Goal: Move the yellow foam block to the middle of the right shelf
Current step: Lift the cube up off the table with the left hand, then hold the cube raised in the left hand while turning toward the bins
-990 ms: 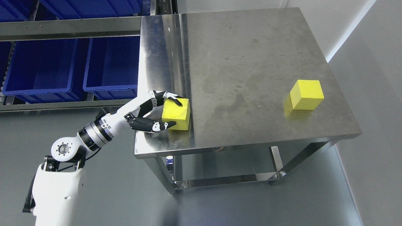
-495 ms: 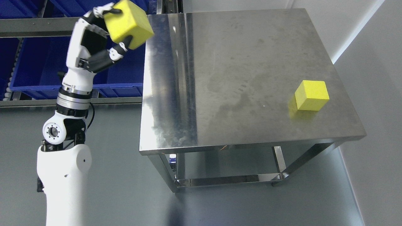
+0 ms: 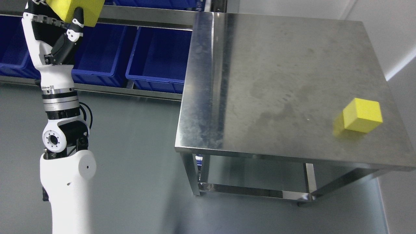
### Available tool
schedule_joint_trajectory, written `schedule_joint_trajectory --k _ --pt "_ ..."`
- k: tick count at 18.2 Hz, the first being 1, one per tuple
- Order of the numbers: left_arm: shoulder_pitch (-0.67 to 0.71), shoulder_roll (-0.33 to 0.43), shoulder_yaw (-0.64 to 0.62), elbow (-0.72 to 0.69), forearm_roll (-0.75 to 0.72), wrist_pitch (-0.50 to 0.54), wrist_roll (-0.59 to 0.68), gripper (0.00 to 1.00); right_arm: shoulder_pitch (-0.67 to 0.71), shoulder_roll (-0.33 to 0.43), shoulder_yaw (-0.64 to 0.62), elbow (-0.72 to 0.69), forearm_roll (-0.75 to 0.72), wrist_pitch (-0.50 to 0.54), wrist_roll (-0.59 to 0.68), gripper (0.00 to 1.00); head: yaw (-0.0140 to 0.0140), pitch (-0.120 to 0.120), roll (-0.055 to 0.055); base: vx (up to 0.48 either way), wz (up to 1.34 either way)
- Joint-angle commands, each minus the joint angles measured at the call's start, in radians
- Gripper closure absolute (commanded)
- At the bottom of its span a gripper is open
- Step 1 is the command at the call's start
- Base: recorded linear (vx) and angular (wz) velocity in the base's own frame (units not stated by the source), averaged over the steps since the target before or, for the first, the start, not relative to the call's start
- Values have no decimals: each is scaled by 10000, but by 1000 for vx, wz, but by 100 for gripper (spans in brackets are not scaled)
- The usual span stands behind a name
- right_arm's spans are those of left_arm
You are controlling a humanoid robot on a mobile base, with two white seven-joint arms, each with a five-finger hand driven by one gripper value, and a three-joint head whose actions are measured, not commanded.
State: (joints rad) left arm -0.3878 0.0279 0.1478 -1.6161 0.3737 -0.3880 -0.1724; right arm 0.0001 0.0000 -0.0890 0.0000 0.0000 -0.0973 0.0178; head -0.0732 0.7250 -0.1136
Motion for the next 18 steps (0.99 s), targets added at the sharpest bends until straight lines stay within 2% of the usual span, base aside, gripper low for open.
schedule_joint_trajectory --k 1,9,18 --pt "533 -104 286 -482 83 -154 -270 69 -16 -175 0 -175 0 7 6 0 0 0 0 15 568" --pt "1331 -104 332 -652 83 -445 -286 70 -16 -175 0 -175 0 7 6 0 0 -1 0 29 819" --pt "1423 -104 317 -652 83 -445 -286 70 -16 -175 0 -175 0 7 6 0 0 0 0 30 891"
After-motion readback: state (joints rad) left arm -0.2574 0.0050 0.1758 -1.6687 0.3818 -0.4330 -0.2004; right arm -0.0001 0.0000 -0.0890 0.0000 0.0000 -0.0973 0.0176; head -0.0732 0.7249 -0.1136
